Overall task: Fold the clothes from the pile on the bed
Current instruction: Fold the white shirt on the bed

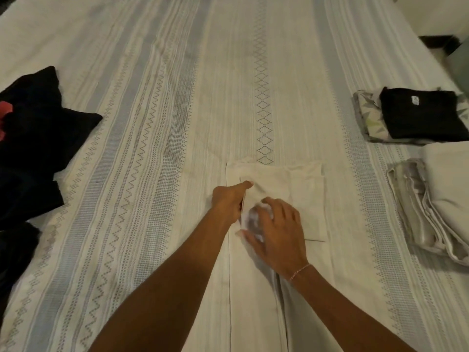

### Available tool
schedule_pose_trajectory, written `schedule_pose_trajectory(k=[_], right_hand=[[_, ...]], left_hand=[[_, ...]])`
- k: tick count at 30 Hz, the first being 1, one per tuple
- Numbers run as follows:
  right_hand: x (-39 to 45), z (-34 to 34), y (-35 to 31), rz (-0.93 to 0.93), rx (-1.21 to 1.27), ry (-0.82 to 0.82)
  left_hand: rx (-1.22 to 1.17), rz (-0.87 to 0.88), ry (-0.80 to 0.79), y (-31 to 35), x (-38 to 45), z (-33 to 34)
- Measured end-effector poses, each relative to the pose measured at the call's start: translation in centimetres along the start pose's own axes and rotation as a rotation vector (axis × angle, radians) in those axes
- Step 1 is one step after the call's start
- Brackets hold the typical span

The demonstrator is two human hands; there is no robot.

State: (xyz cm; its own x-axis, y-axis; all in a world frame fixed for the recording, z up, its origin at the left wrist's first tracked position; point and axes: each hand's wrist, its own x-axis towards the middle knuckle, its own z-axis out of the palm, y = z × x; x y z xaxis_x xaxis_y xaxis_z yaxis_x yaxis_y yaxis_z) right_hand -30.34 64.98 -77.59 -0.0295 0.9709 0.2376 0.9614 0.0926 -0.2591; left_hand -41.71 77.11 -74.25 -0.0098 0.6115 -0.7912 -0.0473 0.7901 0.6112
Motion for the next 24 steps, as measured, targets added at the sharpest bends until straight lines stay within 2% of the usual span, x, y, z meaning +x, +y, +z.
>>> schedule_pose_trajectory(k=[4,7,10,15,19,24], right_hand=[[-0.1,0.6,-1.3,-0.122,-0.086,0.036],[0.1,2.0,-1.3,-0.169,-0.173,0.046],[0.0,2.1,-1.3,-0.197,-0.148,0.067],[-0.5,1.6,-2.1,-0.24,-0.04,0.1],[-1.1,2.5,-2.7,-0.188,0.006,0.035],[-1.8,2.0,-3.3,-0.113,0.105,0.022]], left_hand=[[0.07,-0.05,-0.062,1.5,-0.4,0.0],[0.114,-0.02,-0.055,1.8,0.0,0.1],[0.099,0.054,-0.02,2.0,0.7,-0.1],[0.256,0.306,0.167,1.6,2.3,-1.2],[0.376,0.452,0.356,-0.1,2.5,-1.2],[0.487,0.627,0.484,-1.6,2.0,-0.8]])
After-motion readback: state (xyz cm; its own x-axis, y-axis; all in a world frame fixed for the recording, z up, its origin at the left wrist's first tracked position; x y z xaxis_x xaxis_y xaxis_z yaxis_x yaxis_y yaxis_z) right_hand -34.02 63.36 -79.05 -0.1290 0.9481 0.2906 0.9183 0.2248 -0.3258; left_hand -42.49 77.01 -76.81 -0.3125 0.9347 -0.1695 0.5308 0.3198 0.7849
